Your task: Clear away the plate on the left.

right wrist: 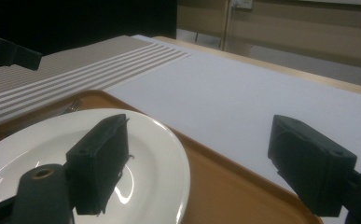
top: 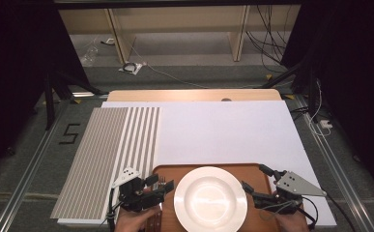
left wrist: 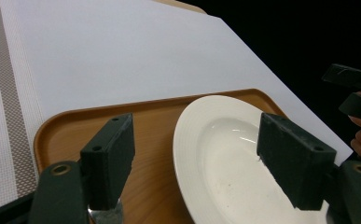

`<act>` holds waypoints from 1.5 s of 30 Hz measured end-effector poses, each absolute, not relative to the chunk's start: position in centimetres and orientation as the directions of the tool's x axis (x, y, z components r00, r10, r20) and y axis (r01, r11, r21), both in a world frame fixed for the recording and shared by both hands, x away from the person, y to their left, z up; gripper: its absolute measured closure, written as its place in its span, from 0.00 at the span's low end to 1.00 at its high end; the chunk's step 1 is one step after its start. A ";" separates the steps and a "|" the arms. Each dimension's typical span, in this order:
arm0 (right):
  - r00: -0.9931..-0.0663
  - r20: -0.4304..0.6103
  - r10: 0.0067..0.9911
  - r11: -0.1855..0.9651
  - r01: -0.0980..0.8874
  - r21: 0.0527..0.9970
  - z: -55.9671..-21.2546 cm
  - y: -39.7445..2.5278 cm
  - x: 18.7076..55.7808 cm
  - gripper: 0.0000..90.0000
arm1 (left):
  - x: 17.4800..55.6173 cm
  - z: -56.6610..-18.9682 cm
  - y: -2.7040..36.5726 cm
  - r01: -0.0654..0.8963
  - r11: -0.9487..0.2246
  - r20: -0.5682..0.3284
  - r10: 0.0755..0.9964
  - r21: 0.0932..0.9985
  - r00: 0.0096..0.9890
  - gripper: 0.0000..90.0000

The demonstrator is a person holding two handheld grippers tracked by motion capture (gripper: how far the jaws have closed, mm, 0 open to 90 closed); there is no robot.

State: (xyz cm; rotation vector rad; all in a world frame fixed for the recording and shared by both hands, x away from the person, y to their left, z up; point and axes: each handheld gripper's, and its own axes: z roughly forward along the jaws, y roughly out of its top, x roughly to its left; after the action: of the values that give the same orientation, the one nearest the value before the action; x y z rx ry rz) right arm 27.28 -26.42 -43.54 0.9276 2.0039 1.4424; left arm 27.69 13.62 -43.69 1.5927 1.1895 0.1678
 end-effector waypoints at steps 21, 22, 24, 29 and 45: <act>-0.647 -0.001 0.763 0.205 0.240 0.949 -43.6 -26.3 27.3 0.23 | 27.6 -43.2 14.2 0.471 0.037 -0.336 0.750 0.881 0.570 0.26; -0.646 0.001 0.763 0.203 0.241 0.949 -43.6 -26.3 27.3 0.23 | 27.6 -43.2 14.2 0.461 0.031 -0.326 0.750 0.887 0.576 0.26; -0.646 0.000 0.763 0.206 0.243 0.948 -43.5 -26.4 27.3 0.23 | 27.5 -43.1 14.3 0.441 0.023 -0.308 0.749 0.897 0.586 0.26; -0.646 0.001 0.764 0.204 0.243 0.948 -43.6 -26.4 27.3 0.23 | 27.4 -43.1 14.5 0.409 0.009 -0.274 0.756 0.913 0.594 0.25; -0.644 0.002 0.765 0.202 0.243 0.949 -43.5 -26.5 27.3 0.23 | 27.3 -43.1 15.1 0.378 0.026 -0.264 0.760 0.925 0.594 0.22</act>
State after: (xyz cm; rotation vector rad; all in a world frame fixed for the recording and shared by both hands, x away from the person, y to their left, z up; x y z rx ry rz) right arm 27.26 -26.49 -43.50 0.9346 2.0060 1.4473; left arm 27.31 15.12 -43.07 1.5851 0.9806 0.3849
